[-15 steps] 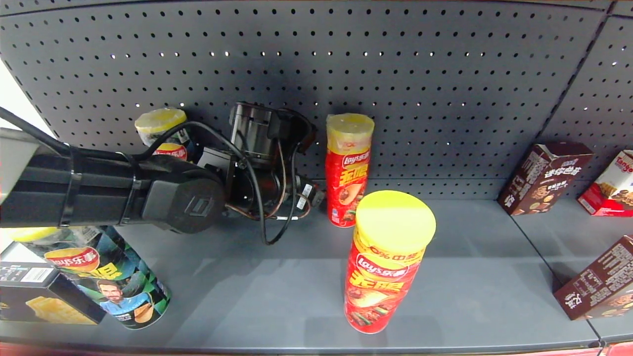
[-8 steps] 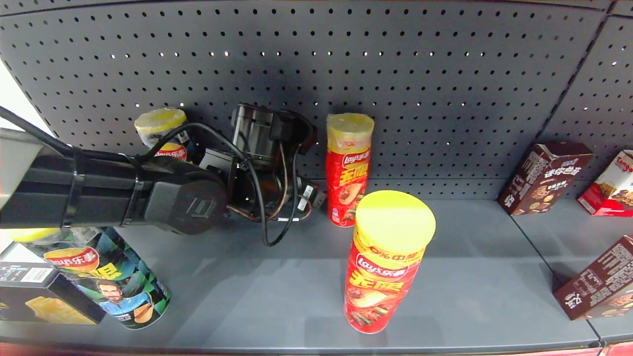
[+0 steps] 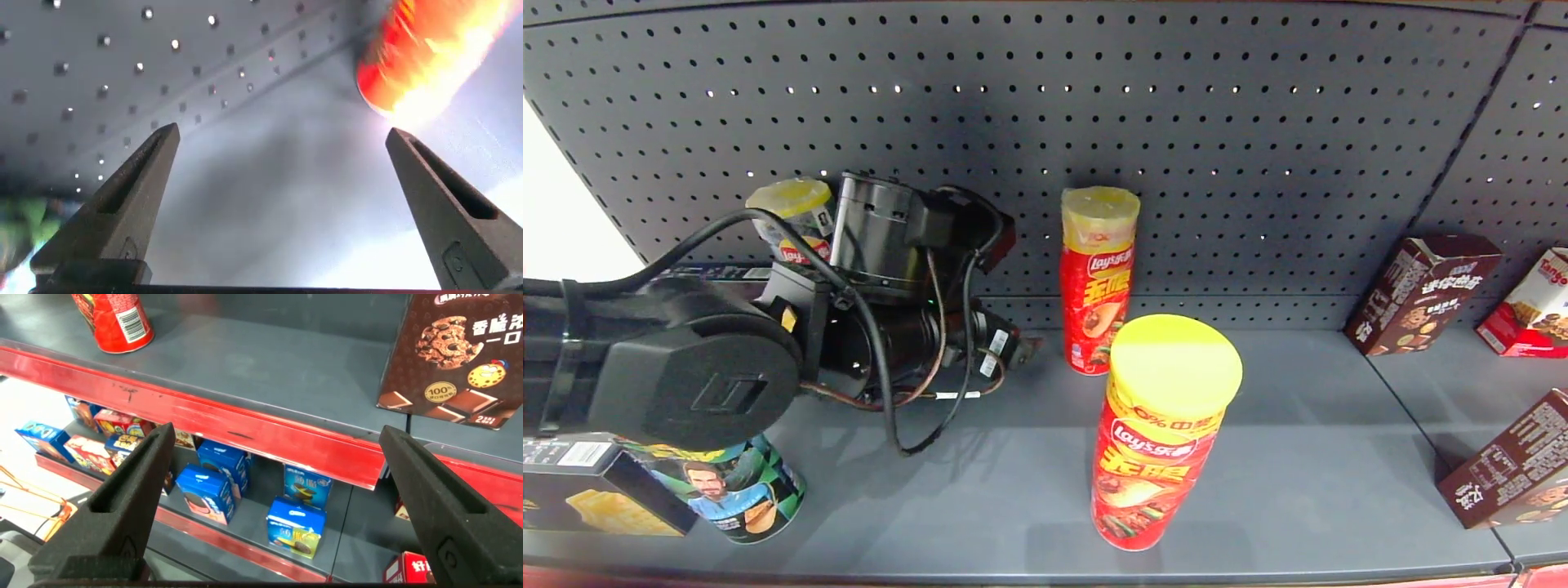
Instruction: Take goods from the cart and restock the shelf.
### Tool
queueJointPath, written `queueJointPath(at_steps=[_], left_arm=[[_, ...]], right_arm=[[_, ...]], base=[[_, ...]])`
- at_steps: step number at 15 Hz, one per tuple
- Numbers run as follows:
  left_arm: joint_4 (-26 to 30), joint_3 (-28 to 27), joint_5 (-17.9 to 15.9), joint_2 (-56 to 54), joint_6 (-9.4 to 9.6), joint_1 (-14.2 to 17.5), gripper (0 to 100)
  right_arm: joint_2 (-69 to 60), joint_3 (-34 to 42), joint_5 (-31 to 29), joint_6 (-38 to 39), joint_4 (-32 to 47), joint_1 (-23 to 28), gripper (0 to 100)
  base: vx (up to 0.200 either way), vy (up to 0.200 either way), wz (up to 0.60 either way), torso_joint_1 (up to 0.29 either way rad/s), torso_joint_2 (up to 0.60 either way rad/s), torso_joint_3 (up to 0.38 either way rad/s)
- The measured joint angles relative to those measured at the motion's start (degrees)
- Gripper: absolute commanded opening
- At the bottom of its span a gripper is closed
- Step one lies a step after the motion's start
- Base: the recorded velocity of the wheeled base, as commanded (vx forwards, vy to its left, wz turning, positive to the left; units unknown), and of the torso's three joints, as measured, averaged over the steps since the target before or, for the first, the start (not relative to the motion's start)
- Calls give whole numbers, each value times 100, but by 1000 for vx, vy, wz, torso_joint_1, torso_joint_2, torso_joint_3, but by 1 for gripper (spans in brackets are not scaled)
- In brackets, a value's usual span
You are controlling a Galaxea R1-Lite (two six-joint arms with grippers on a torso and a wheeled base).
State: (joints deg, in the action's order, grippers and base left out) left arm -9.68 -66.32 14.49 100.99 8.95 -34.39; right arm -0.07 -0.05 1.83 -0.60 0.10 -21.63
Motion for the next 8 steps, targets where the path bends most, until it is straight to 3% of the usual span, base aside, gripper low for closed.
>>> queueJointPath(at_steps=[5, 8], left_arm=[[13, 916, -16, -887, -304, -445, 100], [16, 1134, -10, -1254, -356, -679, 100]], right_arm=[[0, 0, 0, 0, 0, 5, 100], [0, 5, 0, 0, 0, 0, 100]], base=[[0, 0, 0, 0, 0, 0], [0, 0, 0, 0, 0, 0]])
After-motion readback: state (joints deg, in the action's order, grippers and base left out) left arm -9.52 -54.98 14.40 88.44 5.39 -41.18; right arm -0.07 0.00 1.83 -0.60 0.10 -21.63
